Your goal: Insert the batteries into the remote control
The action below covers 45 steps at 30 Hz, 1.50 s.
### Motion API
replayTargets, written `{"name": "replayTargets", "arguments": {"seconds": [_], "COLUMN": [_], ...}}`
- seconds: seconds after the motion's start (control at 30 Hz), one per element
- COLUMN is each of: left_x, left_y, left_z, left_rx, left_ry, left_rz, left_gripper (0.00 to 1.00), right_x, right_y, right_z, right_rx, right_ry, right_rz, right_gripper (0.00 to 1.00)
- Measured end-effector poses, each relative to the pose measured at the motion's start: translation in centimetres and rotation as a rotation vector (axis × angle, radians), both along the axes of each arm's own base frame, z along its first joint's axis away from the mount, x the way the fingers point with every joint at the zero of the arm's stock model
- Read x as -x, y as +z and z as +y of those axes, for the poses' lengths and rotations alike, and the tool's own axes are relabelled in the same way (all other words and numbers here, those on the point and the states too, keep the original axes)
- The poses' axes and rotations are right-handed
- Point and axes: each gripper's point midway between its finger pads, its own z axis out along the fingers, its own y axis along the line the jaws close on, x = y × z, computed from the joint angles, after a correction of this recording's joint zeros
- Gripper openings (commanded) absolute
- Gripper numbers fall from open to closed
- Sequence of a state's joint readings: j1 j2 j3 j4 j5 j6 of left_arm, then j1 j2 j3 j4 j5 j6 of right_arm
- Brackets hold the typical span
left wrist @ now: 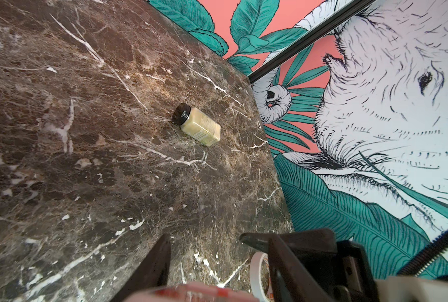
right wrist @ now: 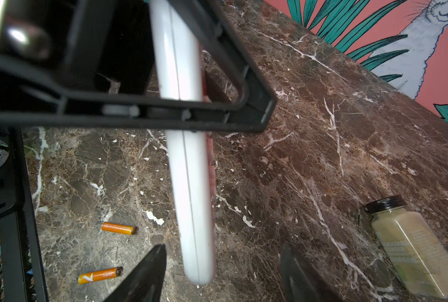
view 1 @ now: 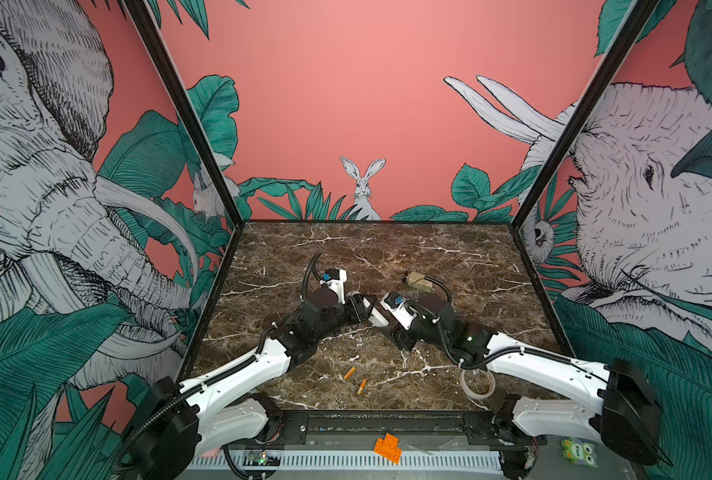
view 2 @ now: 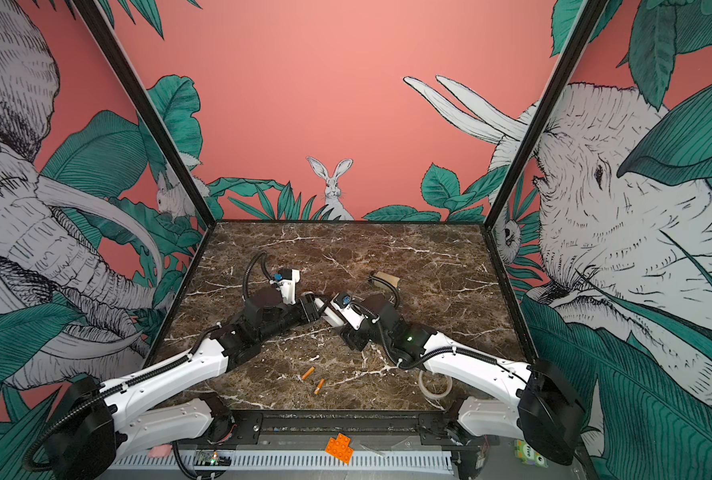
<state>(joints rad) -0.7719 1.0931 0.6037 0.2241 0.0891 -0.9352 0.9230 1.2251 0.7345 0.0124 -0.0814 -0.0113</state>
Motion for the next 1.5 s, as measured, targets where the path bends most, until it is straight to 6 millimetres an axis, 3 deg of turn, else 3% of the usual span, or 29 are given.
{"name": "replayTargets", "arguments": {"seconds": [0.3, 0.83, 0.93, 1.0, 1.1, 1.17, 1.27, 1.5], "left_x": [-0.2, -0.3, -0.5, -0.6, -0.5, -0.4, -0.2, 0.6], "left_y": [0.7, 0.0, -0.1, -0.2, -0.3, -0.3, 0.0, 3.0], "left_z": [-0.3, -0.4, -0.5, -0.4, -0.4, -0.4, -0.3, 1.1], "left_rx": [0.049, 0.06, 0.057, 0.057, 0.055, 0.042, 0.026, 0.012], "left_ry": [0.009, 0.005, -0.009, -0.019, -0.042, -0.064, -0.091, -0.141], "left_rz": [0.007, 0.018, 0.008, 0.0, -0.018, -0.036, -0.067, -0.212], "left_gripper": [0.0, 0.02, 0.2, 0.39, 0.78, 0.92, 0.99, 0.99], "right_x": [-0.5, -0.5, -0.4, -0.3, -0.2, -0.2, -0.7, -1.3], "right_y": [0.1, -0.3, -0.4, -0.4, -0.6, -0.5, -0.2, 0.2], "right_z": [0.6, 1.4, 1.4, 1.4, 1.4, 1.4, 1.2, 0.0], "right_rx": [-0.014, -0.008, -0.002, 0.0, 0.0, -0.011, -0.047, -0.14], "right_ry": [-0.002, 0.019, 0.02, 0.023, 0.029, 0.027, 0.015, 0.008], "right_rz": [-0.006, 0.004, 0.01, 0.013, 0.023, 0.033, 0.058, 0.12], "right_gripper": [0.41, 0.04, 0.0, 0.0, 0.0, 0.0, 0.0, 0.0]}}
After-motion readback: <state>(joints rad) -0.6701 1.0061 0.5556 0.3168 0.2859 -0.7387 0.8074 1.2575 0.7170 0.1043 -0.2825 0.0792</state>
